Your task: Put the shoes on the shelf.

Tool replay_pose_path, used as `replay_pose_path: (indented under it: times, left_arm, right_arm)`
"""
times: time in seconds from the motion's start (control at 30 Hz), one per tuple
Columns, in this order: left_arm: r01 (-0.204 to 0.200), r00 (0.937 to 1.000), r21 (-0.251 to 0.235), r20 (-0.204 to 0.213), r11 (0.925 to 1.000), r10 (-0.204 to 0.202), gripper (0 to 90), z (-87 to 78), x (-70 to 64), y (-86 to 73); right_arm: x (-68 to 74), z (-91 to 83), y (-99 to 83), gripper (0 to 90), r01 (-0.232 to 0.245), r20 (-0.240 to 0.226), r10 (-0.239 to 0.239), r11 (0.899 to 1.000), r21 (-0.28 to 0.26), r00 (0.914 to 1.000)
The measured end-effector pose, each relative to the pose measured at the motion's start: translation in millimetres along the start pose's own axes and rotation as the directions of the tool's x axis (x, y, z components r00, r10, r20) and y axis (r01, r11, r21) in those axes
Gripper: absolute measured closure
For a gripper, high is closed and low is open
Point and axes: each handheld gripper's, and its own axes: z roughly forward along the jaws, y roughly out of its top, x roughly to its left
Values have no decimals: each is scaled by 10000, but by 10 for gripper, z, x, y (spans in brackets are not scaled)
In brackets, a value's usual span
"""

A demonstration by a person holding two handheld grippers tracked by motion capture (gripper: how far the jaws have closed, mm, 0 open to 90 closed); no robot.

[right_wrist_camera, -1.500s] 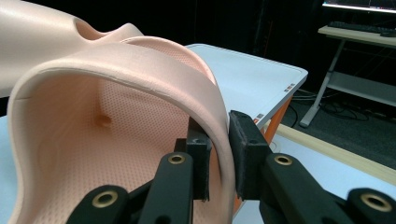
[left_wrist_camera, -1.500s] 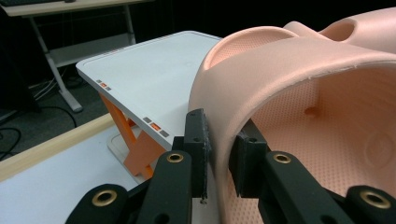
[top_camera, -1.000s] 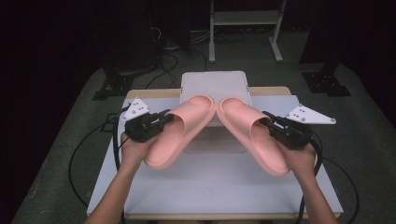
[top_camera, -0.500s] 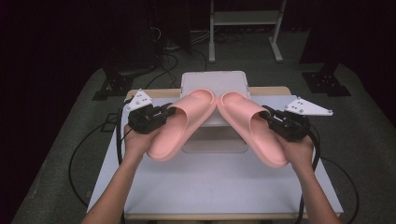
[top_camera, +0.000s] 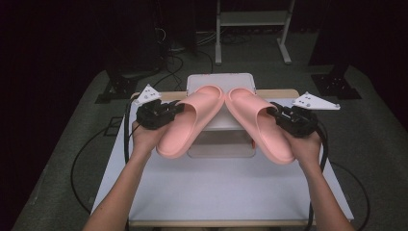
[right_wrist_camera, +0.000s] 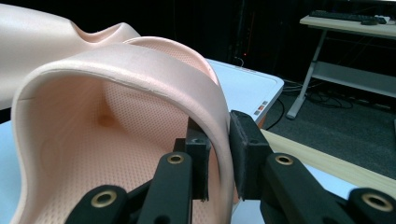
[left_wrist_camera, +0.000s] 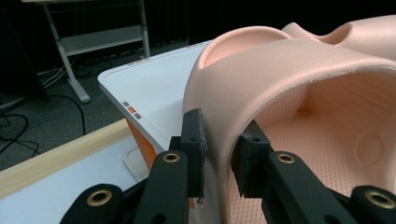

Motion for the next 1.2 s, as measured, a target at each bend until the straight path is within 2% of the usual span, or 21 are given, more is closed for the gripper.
replay_pose_path:
  times: [0.43,0.83,1.2]
  left_arm:
    - [102,9998,60,-196,9999,-101,753,95,61,78]
    - [406,9989,250,-259,9989,-399,743,223,115,82]
    - [540,9981,346,-309,9979,-529,726,289,114,118]
  right_arm:
    - [-38,148,78,769,-144,215,146,9999,-59,9997]
    - [-72,261,96,764,-256,477,252,9996,78,9985]
    - [-69,340,99,745,-478,443,473,9988,98,9979]
